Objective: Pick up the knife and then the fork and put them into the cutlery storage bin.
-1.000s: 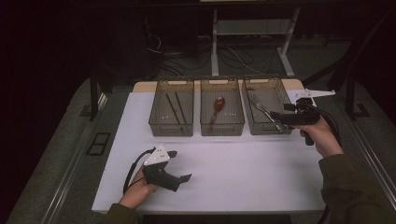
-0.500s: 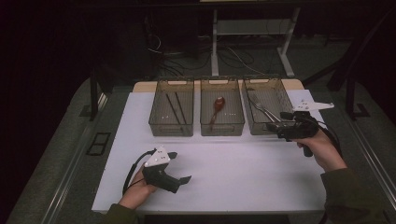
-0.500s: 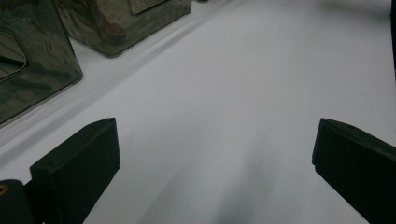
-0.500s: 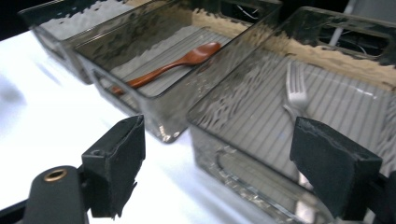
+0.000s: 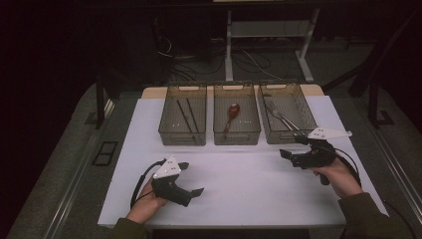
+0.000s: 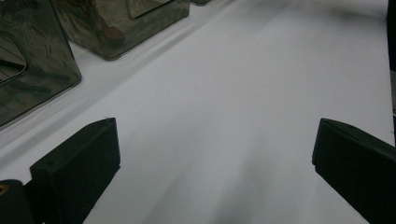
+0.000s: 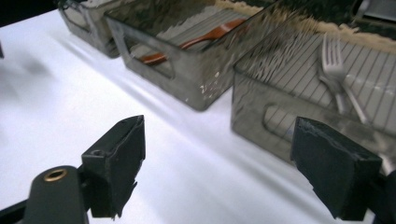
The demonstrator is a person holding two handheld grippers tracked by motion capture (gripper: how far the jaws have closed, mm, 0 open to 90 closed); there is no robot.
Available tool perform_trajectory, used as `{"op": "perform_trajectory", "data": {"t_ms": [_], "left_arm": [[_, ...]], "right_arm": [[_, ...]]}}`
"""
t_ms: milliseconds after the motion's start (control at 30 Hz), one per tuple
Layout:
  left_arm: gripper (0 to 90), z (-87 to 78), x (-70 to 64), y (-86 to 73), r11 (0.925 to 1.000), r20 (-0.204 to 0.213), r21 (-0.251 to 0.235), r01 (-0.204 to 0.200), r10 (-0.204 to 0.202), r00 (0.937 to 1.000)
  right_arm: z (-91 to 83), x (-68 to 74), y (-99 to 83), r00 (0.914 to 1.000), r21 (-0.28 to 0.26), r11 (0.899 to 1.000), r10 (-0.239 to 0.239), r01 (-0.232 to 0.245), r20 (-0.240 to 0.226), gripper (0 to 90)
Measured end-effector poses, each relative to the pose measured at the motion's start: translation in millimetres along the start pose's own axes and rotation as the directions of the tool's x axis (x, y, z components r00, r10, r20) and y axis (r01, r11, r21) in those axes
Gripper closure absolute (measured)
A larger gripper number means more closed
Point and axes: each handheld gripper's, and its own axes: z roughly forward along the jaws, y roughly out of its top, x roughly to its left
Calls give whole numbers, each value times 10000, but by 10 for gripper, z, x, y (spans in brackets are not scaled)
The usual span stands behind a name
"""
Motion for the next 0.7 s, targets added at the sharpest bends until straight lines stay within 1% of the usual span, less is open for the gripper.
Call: {"op": "perform_trajectory", "data": {"t_ms": [233,333,433,567,700], "left_arm": [[0,-5,5,-3,10000,-33,1,30,-30,10000],[0,-4,3,-2,10000,-37,-3,18,-18,10000],[0,-9,1,-2,10000,-42,-12,16,-16,10000],[0,-18,4,-1,10000,-65,-14,52,-52,10000],[0,-24,8,0,10000,-68,-2,25,-25,10000]], "right_arm": [[-28,59,-143,9999,-67,10000,-50,49,-114,174],[-32,91,-206,9999,54,10000,-30,31,-126,174],[-49,106,-240,9998,122,9999,-78,80,-161,174],[-100,130,-274,9998,15,10000,25,-25,-215,175],[-138,152,-308,9996,-7,10000,2,-3,-293,175]]}}
